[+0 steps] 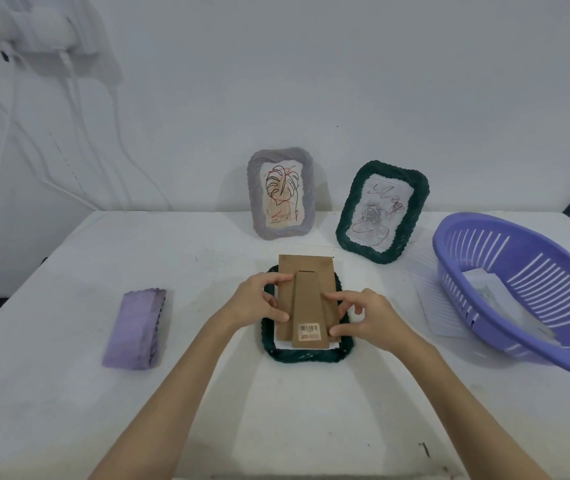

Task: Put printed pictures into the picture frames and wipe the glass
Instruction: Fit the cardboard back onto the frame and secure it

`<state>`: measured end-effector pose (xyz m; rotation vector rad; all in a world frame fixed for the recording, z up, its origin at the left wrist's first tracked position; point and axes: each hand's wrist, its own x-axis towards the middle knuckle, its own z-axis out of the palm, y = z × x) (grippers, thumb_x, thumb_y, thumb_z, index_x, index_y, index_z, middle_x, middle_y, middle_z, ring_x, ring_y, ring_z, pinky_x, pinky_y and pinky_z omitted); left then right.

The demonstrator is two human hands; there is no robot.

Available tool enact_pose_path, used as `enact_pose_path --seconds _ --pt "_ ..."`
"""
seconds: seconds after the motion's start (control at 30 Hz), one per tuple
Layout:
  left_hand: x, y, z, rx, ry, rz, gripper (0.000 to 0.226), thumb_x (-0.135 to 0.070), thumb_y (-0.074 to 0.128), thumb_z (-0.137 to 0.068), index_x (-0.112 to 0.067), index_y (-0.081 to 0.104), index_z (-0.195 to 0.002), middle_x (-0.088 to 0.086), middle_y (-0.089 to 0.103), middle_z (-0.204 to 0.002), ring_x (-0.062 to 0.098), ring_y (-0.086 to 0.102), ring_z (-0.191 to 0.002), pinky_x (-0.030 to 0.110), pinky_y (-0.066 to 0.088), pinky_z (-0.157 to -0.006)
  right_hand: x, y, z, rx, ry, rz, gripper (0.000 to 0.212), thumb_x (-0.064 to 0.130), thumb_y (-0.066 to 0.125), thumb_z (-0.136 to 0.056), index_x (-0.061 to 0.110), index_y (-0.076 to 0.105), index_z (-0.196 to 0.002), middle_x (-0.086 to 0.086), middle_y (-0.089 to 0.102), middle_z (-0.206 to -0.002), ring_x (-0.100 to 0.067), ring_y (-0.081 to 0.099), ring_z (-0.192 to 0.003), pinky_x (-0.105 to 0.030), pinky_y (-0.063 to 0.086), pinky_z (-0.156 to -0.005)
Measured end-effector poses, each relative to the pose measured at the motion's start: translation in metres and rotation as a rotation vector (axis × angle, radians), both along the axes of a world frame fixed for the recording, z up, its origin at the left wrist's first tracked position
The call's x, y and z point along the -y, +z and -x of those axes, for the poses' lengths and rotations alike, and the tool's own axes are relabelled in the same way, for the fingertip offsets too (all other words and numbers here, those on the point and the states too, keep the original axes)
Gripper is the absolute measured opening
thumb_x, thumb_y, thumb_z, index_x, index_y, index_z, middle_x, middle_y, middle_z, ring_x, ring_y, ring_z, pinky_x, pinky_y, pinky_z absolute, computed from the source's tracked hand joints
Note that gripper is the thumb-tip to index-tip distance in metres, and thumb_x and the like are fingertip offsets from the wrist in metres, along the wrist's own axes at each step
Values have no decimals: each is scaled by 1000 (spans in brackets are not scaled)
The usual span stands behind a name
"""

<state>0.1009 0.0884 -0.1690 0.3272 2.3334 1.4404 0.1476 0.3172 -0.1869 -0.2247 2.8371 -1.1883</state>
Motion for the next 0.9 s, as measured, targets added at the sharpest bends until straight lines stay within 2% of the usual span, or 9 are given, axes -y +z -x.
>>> enact_pose_path --seconds 0.1,0.27,0.5,0.7,0.9 --pt "0 -4 1 -18 -8 15 76 6 77 -65 -23 51 -130 0 45 -129 10 53 -70 17 46 -69 2 -1 -1 -26 11 -68 62 32 80 -67 37 54 -123 23 57 -78 -3 40 -77 -24 31 -77" --pt "1 -11 3 -37 -26 48 77 5 78 -65 -22 50 -131 2 44 -131 10 53 -69 17 46 -68 4 -1 -3 -33 27 -167 62 37 77 -71 38 50 -127 24 53 -78 3 38 -77 -28 33 -82" --pt "1 -13 3 -65 -44 87 77 2 77 -67 -22 47 -134 1 42 -129 9 52 -71 17 47 -66 6 2 -4 -13 40 -255 62 42 72 -75 40 45 -130 17 55 -85 -7 38 -85 -27 25 -77" --pt "4 -7 4 -51 -36 45 76 3 77 -67 -21 48 -133 -1 42 -126 10 53 -73 19 48 -71 5 3 -1 -4 26 -231 63 41 74 -72 39 48 -129 18 57 -81 2 37 -77 -28 28 -78" --pt "5 -12 2 -39 -56 78 77 1 77 -67 -21 47 -134 1 42 -128 8 52 -70 16 47 -65 7 1 -4 12 32 -263 62 41 73 -74 39 47 -130 16 59 -85 -6 41 -85 -29 31 -80"
